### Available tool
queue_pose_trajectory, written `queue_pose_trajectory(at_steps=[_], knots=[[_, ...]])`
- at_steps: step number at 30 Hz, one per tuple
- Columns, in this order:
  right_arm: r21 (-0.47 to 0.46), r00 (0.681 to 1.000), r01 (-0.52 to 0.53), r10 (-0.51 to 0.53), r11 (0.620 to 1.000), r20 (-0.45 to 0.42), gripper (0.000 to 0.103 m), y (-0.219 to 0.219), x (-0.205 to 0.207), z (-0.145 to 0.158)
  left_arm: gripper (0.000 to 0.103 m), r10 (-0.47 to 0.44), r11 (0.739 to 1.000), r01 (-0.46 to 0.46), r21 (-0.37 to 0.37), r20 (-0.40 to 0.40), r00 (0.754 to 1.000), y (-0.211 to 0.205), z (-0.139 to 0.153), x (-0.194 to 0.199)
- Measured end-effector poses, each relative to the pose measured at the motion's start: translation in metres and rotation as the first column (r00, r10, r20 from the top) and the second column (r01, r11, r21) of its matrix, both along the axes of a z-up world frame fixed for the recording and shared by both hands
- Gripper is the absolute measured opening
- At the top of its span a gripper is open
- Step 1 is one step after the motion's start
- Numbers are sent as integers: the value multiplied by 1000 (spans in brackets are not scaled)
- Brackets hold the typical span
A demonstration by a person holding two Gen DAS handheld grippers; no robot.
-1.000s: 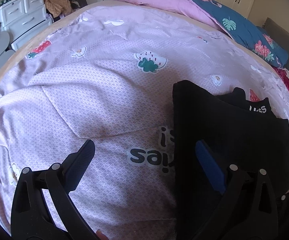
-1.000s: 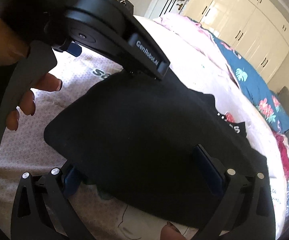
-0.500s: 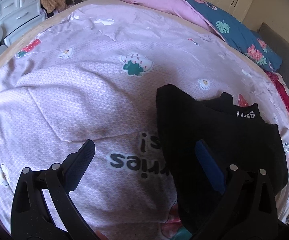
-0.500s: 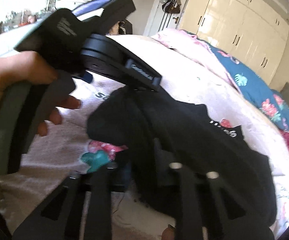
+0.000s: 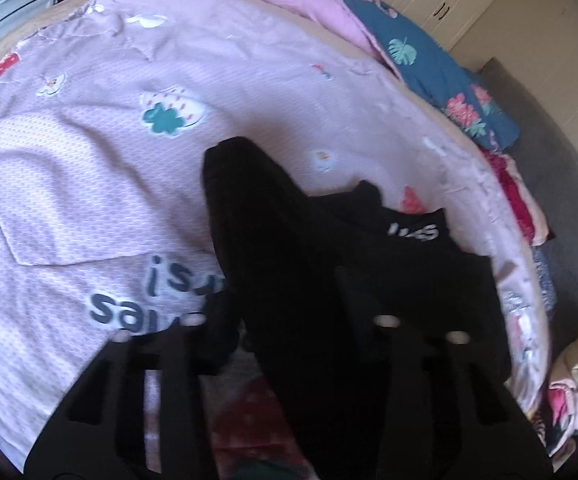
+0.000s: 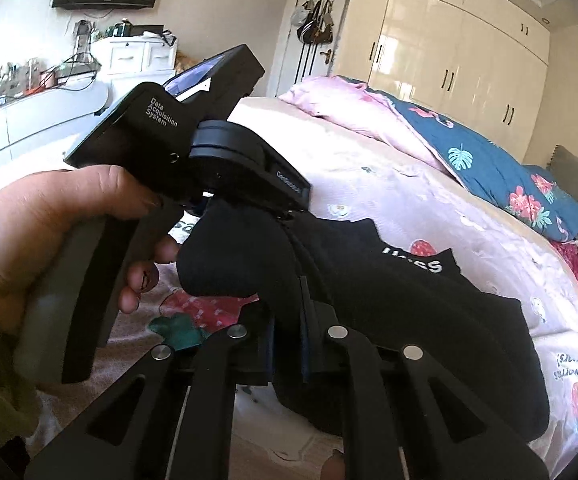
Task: Fold small clothes
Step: 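Lift the shirt edge with both tools and fold it over the other half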
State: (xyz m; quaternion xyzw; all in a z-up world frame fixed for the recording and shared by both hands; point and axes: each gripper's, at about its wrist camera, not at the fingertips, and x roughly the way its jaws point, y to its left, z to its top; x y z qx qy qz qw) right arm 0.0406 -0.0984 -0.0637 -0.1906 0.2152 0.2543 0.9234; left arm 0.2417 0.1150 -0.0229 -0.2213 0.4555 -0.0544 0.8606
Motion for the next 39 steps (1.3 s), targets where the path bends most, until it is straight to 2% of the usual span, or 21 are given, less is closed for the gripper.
queue_pose_trajectory(at_steps=[2, 5, 13, 23, 32, 39], knots=[[5, 1000, 8, -8, 1000, 10, 8, -4, -2, 2, 14, -6, 1000, 5, 7, 21, 1000, -7, 8, -2], [31, 999, 26, -27, 999, 18, 8, -15, -5, 8, 11, -22, 999, 20, 26, 54, 998, -18, 23, -5], [113, 996, 81, -86, 990, 40, 7, -47, -11, 25, 11, -77, 995, 68, 76, 121, 990, -52, 62, -11], [207, 987, 143, -153, 968, 36, 7, -95, -13, 40, 11, -154, 981, 131, 144, 158, 975, -106, 95, -8], [302, 971, 238, -237, 923, -40, 7, -151, 0, 39, 11, -238, 958, 210, 197, 131, 962, -171, 96, 10], [363, 942, 333, -296, 870, -155, 7, -190, 18, 21, 11, -311, 930, 291, 224, 58, 949, -228, 74, 35]])
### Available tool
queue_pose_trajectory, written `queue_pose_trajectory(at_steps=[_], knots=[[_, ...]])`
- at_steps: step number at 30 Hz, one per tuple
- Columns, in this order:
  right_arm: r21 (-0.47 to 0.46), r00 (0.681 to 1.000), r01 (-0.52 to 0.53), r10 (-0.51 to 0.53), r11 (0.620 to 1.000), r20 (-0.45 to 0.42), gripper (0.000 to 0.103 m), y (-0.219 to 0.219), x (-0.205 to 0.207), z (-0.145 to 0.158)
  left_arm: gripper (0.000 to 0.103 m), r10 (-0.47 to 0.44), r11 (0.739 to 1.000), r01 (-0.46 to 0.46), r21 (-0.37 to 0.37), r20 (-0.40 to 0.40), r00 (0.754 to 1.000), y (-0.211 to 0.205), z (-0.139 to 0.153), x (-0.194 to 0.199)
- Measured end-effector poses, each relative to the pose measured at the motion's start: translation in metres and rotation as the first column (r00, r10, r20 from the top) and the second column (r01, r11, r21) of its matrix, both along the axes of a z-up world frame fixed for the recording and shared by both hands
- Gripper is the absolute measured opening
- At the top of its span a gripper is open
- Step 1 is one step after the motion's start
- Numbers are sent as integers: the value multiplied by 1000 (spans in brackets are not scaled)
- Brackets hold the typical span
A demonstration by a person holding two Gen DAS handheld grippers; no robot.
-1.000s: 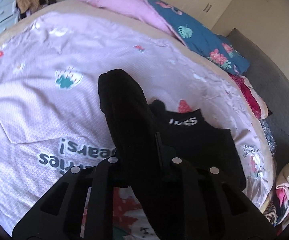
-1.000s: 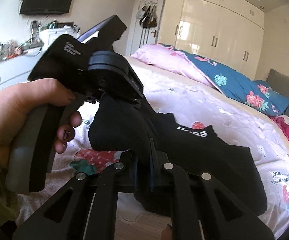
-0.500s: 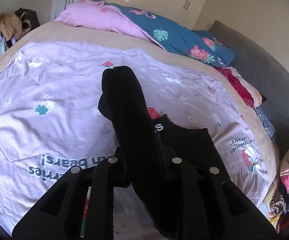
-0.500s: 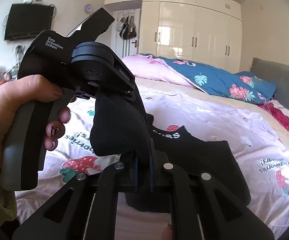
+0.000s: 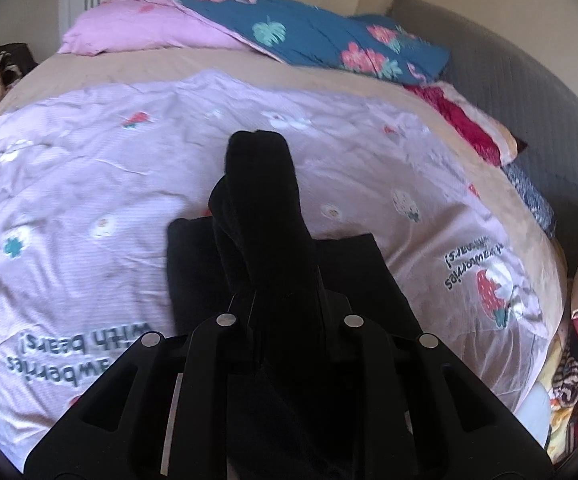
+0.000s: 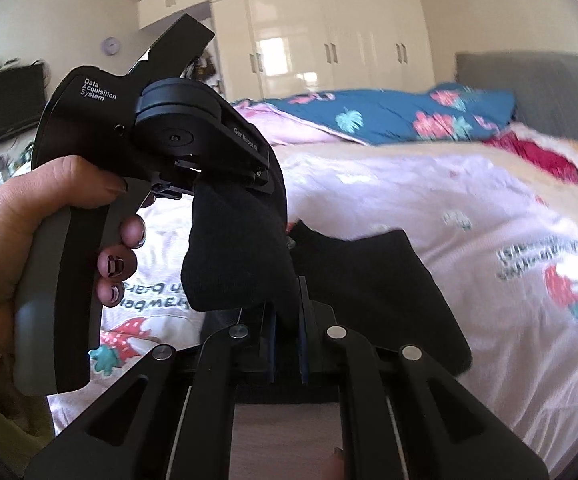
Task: Fold small clothes
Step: 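Lift the shirt edge with both tools and fold it over the other half, then lay the folded half flat and open both tools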
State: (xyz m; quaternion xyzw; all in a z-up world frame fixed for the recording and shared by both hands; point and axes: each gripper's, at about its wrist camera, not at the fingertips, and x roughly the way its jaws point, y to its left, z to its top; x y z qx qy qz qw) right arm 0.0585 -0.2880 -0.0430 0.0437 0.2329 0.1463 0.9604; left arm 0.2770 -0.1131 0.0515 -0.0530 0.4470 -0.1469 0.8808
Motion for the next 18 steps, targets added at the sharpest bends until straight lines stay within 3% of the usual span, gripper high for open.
queue_pose_trajectory(at_steps=[9, 18], knots=[[167, 979, 99, -66, 981, -193, 7, -52, 32, -34, 16, -70, 995, 78, 68, -116, 991, -62, -43, 32], [402, 925, 175, -10, 899, -380, 9, -93, 47, -71, 39, -108, 989, 126, 82, -187, 976, -100, -69, 42]])
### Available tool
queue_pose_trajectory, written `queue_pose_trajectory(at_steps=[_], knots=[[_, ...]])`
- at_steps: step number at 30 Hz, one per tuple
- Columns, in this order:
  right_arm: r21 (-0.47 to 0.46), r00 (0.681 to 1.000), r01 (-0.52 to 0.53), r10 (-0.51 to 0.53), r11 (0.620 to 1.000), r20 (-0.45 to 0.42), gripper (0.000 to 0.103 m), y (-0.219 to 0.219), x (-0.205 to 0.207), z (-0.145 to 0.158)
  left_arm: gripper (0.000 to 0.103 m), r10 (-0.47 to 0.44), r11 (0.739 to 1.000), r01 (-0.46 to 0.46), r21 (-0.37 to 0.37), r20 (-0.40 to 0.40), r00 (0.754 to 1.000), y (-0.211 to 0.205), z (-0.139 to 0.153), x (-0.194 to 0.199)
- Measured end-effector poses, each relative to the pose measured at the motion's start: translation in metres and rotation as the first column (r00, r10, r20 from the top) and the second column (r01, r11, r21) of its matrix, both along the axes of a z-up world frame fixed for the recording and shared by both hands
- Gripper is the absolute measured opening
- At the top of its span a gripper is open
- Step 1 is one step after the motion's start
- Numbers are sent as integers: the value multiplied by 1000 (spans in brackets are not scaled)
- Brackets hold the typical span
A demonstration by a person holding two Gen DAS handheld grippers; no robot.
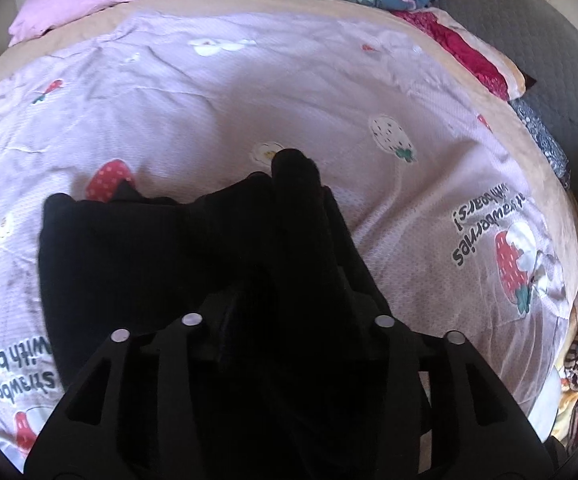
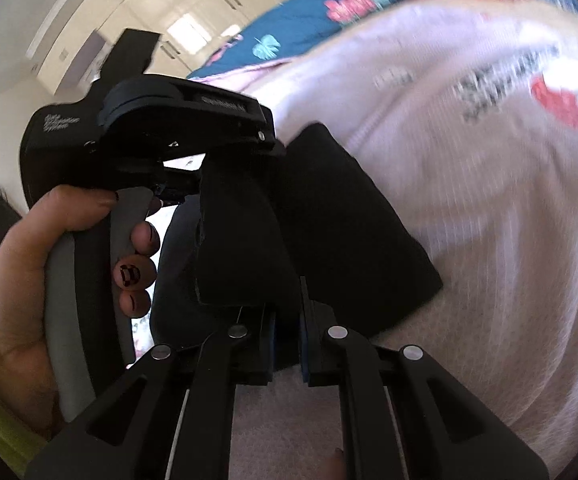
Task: Fold small clothes
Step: 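Lay the folded half flat and open both tools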
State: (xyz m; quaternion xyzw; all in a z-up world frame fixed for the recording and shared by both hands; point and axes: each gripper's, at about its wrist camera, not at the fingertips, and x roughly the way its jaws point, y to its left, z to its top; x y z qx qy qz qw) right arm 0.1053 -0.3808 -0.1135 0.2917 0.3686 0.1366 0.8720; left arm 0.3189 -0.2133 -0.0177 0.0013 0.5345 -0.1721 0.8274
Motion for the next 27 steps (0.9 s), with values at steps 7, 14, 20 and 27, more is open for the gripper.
queue_pose_trajectory(at_steps=[7, 14, 20, 27], knots=[[138, 995, 20, -6, 990, -99, 14, -18, 3, -19, 68, -48, 991, 50, -126, 19, 999, 3, 6, -9], [128, 996, -75, 80, 989, -36, 72, -14, 12, 3, 71, 87, 991, -68, -112, 172, 981, 77, 30, -39], [41, 989, -143, 144, 989, -39, 75, -7, 58, 20, 71, 131, 991, -126, -44, 154, 979, 113, 1, -59], [-133, 967, -254, 247, 958, -64, 20, 12, 98, 26, 71, 133, 991, -129, -37, 161, 978, 113, -10, -69]])
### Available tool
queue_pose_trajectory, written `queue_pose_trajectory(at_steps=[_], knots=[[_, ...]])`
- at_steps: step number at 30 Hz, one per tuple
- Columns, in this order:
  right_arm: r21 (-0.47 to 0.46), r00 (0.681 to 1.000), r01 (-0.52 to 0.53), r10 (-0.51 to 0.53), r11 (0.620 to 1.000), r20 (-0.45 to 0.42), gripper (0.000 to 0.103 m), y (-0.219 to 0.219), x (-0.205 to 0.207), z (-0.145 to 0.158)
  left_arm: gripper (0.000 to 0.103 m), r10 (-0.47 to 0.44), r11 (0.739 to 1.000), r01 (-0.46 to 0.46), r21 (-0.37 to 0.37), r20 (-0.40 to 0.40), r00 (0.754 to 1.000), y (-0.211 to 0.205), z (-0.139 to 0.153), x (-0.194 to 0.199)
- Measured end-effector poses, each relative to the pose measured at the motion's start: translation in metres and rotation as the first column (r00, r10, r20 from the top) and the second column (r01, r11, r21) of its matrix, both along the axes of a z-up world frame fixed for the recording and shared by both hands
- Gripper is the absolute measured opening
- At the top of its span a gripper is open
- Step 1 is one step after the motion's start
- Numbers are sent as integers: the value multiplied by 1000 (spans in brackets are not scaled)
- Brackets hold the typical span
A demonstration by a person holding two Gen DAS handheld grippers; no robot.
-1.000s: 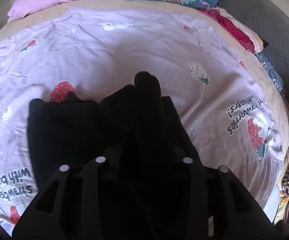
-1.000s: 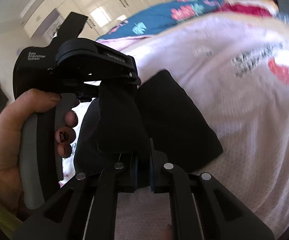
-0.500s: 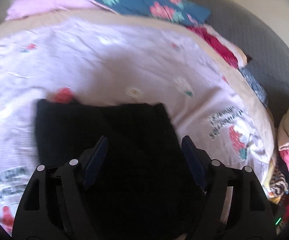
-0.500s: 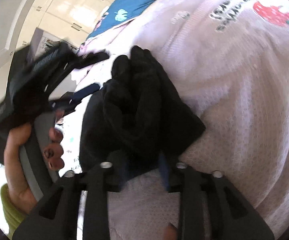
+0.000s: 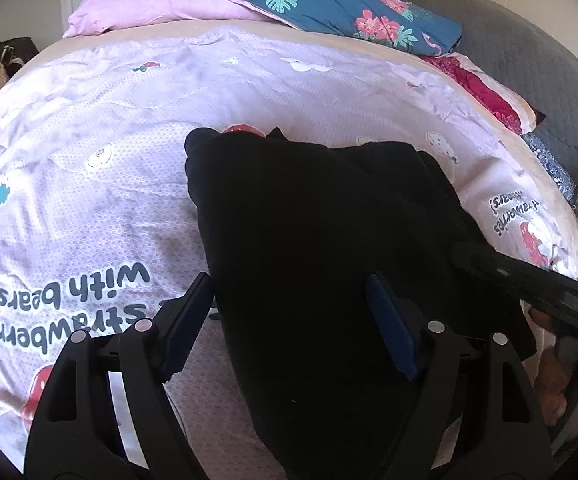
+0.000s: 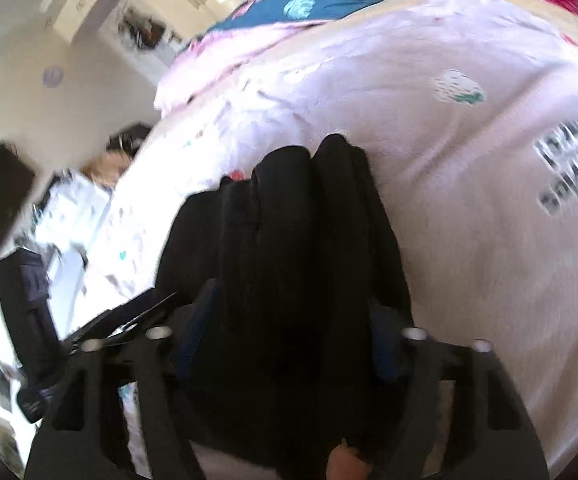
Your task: Fold small clothes
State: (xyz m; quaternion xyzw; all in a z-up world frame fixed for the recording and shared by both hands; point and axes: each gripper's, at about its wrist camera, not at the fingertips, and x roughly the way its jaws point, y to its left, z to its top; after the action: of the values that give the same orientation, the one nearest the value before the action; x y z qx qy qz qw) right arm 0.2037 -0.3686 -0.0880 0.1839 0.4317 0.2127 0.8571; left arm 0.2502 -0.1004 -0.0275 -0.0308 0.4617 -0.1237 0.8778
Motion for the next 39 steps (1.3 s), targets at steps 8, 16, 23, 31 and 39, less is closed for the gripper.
queue_pose_trajectory(at_steps=[8, 16, 23, 31, 39], knots=[[-88, 993, -24, 34, 996, 115, 16, -12, -6, 22, 72, -51, 999, 51, 1, 13, 999, -16, 6, -17], [-98, 998, 37, -33, 994, 47, 28, -23, -7, -7, 74, -41, 999, 41, 6, -10, 999, -19, -2, -22], [-147, 990, 112, -98, 983, 99, 44, -30, -25, 8, 75, -36, 999, 37, 10, -5, 999, -15, 2, -27], [-183, 971, 178, -141, 967, 195, 74, -36, -57, 35, 80, -36, 999, 36, 0, 5, 999, -11, 13, -35], [-197, 959, 202, -153, 959, 241, 93, -36, -79, 52, 90, -36, 999, 36, 4, 23, 999, -7, 24, -47]])
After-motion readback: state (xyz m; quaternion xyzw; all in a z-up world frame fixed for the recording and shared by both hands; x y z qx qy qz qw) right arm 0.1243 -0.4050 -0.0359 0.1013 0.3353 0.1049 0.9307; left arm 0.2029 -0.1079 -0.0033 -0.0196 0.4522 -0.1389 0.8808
